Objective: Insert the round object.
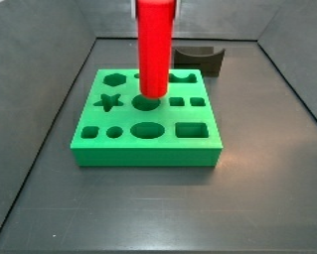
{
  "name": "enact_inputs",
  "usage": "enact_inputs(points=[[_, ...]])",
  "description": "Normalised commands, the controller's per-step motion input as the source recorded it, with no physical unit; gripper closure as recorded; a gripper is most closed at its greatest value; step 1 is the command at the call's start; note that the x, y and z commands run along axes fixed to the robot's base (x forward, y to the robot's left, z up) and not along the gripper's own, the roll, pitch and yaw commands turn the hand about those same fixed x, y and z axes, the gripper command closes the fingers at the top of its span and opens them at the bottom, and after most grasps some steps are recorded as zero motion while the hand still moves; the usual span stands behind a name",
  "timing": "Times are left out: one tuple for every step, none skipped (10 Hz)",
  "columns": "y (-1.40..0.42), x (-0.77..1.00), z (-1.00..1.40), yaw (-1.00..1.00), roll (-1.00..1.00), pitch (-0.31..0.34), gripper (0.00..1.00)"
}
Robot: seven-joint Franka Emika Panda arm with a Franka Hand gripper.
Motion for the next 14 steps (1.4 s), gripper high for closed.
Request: enact_inputs(points=[[0.07, -0.14, -0.30, 0.00, -0.14, -0.064, 1.00], [0.02, -0.13, -0.28, 0.00, -0.14, -0.067, 1.00], [0.00, -0.29, -0.18, 0.00, -0.20, -0.087, 1.00], [-0.10, -0.29, -0.14, 0.03, -0.23, -0.091, 1.00], [-0.13, -0.20, -0.14, 0.05, -0.22, -0.090, 1.00], [-0.14, 0.05, -0.29, 0.05, -0.19, -0.053, 1.00], [-0.13, 0.21, -0.37, 0.00, -0.16, -0.033, 1.00], [-0.15, 0.16, -0.34, 0.00, -0.16, -0.046, 1.00], [-0.11, 0.03, -0.27, 0.00, -0.18, -0.049, 1.00], [-0.07, 0.00, -0.26, 0.00, -0.16, -0.051, 1.00], [-0.01, 0.00, -0.29, 0.00, -0.14, -0.053, 1.00], [-0.04, 0.00, -0.33, -0.03, -0.19, -0.074, 1.00], [0.00, 0.00, -0.37, -0.04, -0.27, -0.060, 1.00], [0.00, 0.00, -0.37, -0.06, -0.35, -0.011, 1.00]])
